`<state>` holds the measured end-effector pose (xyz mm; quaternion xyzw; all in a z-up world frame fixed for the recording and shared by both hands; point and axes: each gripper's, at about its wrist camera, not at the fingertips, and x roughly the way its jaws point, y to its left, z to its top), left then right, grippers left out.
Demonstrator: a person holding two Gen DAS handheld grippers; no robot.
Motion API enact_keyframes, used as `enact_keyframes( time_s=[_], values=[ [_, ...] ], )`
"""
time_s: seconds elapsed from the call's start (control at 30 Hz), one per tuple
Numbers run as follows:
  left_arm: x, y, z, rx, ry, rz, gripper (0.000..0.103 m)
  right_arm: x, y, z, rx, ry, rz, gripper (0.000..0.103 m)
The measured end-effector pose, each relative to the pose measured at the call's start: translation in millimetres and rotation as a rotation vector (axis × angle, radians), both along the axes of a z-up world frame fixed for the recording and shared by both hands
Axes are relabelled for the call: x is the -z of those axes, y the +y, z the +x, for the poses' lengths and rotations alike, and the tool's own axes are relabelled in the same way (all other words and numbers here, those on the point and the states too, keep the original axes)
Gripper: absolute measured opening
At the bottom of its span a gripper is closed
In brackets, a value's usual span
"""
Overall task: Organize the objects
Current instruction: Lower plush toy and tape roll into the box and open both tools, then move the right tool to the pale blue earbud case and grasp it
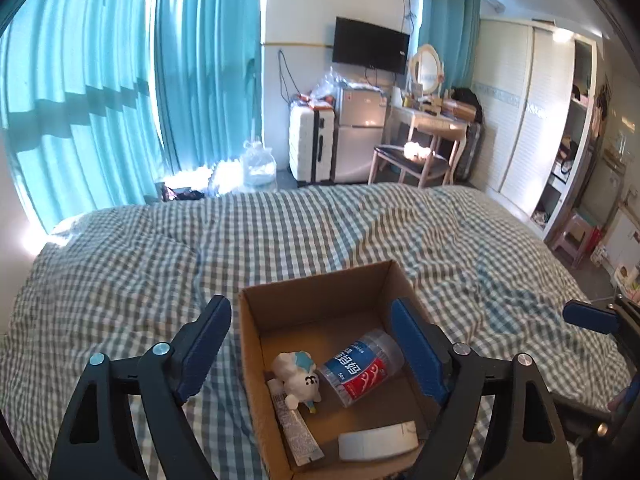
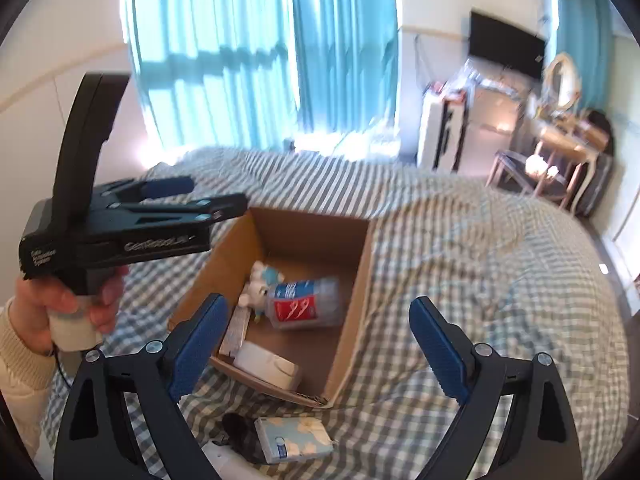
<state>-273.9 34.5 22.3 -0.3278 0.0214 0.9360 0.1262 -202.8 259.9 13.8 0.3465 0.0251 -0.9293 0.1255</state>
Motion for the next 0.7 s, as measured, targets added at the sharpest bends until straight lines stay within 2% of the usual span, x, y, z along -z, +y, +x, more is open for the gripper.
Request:
enact_keyframes(
  time_s=[0.07, 0.3, 0.43, 0.53, 0.63, 0.7],
  values=[
    [-15, -2, 17, -0.015, 0.038, -0.009, 0.094, -14, 2, 13, 0.017, 0.024, -0.011, 0.092],
    [-49, -10, 77, -0.021, 0.117, -0.029, 0.1, -54, 4, 70, 0.052, 0.11, -0.002, 0.092],
    [-59, -13, 108, -0.031, 0.135, -0.032, 0.102, -70, 3, 100, 0.052, 0.137, -0.004, 0.092],
    [-64, -13, 125, -0.039, 0.146, -0.072, 0.102, -80, 2, 123, 0.056, 0.165, 0.006, 0.092],
    [-65, -15, 144, -0.06, 0.154, -0.108, 0.102, -83, 2, 143, 0.06, 0.176, -0.001, 0.092],
    [-62, -19, 157, -0.065, 0.151, -0.104, 0.102, -83, 4, 153, 0.067, 0.178, -0.011, 0.092]
  ],
)
